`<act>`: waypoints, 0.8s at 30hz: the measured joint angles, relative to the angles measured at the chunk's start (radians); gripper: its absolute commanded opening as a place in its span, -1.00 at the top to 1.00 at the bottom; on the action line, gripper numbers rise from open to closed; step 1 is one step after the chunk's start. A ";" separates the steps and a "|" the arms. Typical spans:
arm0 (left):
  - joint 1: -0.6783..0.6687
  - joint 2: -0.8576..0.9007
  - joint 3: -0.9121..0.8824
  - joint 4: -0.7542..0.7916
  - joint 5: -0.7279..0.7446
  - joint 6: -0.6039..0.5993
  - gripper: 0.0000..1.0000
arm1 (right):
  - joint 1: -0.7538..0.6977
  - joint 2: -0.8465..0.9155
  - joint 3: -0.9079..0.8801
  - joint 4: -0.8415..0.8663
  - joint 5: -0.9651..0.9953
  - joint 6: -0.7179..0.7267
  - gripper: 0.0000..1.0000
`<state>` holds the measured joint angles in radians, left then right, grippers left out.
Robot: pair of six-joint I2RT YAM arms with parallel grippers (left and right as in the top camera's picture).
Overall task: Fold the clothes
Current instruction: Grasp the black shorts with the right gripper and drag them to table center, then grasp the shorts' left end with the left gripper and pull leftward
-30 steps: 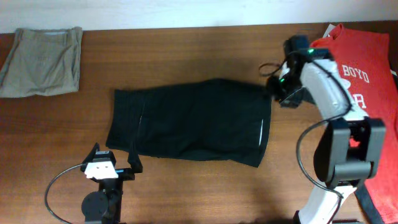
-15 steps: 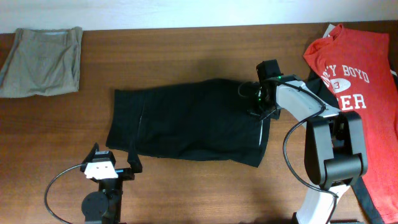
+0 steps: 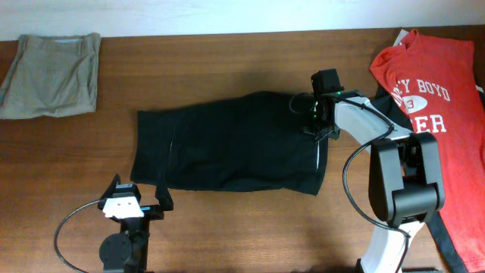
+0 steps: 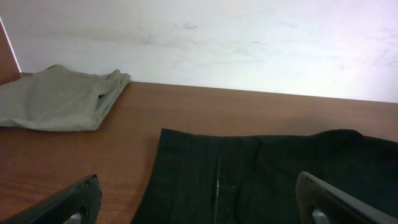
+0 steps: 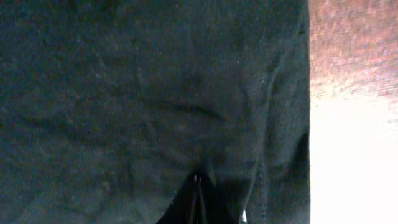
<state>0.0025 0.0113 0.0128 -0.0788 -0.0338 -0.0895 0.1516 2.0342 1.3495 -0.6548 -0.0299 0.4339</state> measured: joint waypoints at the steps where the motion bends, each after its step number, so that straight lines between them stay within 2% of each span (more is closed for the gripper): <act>1: 0.000 0.000 0.000 0.000 0.000 0.000 -0.98 | 0.000 0.005 0.008 0.002 0.008 -0.013 0.70; 3: 0.000 0.000 0.000 0.000 0.000 0.000 -0.98 | -0.008 0.031 0.072 -0.101 0.018 -0.027 0.21; 4: 0.000 0.000 -0.002 0.025 0.013 0.000 -0.98 | -0.021 0.039 0.126 -0.197 0.031 -0.026 -0.19; 5: 0.000 0.000 -0.002 0.082 0.045 0.000 -0.98 | -0.031 0.040 0.175 -0.244 0.038 -0.030 -0.97; 6: 0.000 0.000 0.003 0.085 0.080 0.000 -0.98 | -0.036 0.038 0.213 -0.276 0.042 -0.038 -0.97; 9: 0.000 0.060 0.123 -0.093 0.140 0.000 -0.98 | -0.055 -0.015 0.420 -0.455 0.045 -0.041 -0.97; 12: 0.000 0.371 0.435 -0.266 0.174 0.010 -0.98 | -0.209 -0.088 0.635 -0.502 0.065 -0.042 -0.97; 16: 0.007 0.678 0.675 -0.307 0.229 0.034 -0.98 | -0.444 -0.097 0.652 -0.508 0.101 -0.041 -0.97; 17: 0.022 0.754 0.742 -0.393 0.234 0.039 -0.98 | -0.479 -0.097 0.652 -0.511 0.102 -0.042 -0.97; 18: 0.050 0.875 0.880 -0.554 0.241 0.046 -0.98 | -0.508 -0.097 0.652 -0.510 0.103 -0.042 -0.97; 20: 0.109 1.133 1.157 -0.765 0.245 0.071 -0.98 | -0.542 -0.097 0.652 -0.510 0.109 -0.040 -0.97; 22: 0.154 1.290 1.292 -0.798 0.248 0.075 -0.98 | -0.545 -0.096 0.652 -0.510 0.109 -0.042 -0.97; 24: 0.229 1.403 1.301 -0.805 0.275 0.074 -0.98 | -0.545 -0.096 0.652 -0.510 0.109 -0.041 -0.97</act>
<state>0.2310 1.4147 1.3140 -0.8837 0.2413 -0.0151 -0.3931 1.9385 2.0010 -1.1645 0.0792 0.3927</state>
